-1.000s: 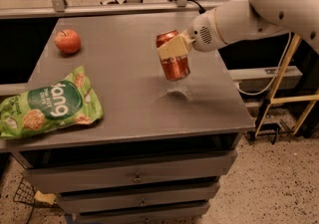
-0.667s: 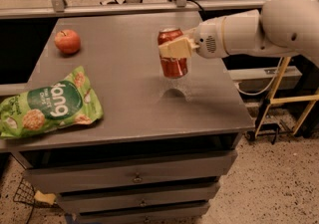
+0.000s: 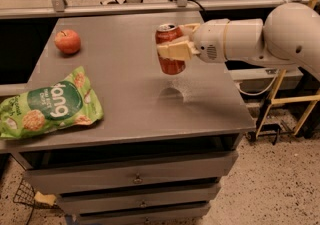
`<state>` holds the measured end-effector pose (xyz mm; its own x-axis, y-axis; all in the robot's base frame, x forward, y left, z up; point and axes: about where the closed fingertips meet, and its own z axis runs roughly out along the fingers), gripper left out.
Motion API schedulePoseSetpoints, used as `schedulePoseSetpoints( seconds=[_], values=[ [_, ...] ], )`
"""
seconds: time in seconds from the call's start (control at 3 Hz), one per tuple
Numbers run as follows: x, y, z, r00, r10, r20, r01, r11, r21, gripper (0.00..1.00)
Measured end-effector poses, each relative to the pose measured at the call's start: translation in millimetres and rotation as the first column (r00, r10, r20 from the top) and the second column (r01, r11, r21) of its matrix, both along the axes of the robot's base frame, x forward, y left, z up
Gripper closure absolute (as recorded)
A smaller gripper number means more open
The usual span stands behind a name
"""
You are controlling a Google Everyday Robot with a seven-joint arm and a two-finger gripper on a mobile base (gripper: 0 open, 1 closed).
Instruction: Place coke can upright
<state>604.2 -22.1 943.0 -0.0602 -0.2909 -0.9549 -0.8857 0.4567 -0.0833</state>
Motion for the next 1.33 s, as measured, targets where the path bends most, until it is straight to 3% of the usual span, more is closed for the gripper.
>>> schedulePoseSetpoints(
  seconds=[0.33,0.67,1.0,1.33],
  values=[
    [0.0,0.0,0.0,1.0,0.0,0.0,0.0,1.0,0.0,1.0],
    [-2.4,-2.4,-6.0,0.9989,-0.016,0.043,0.015,0.999,0.039,1.0],
    [-4.8,-9.0,-21.7,0.9943,-0.055,0.092,0.039,0.986,0.16,1.0],
    [-5.6,-11.0,-30.2,0.9909,-0.067,0.117,0.042,0.977,0.209,1.0]
  ],
)
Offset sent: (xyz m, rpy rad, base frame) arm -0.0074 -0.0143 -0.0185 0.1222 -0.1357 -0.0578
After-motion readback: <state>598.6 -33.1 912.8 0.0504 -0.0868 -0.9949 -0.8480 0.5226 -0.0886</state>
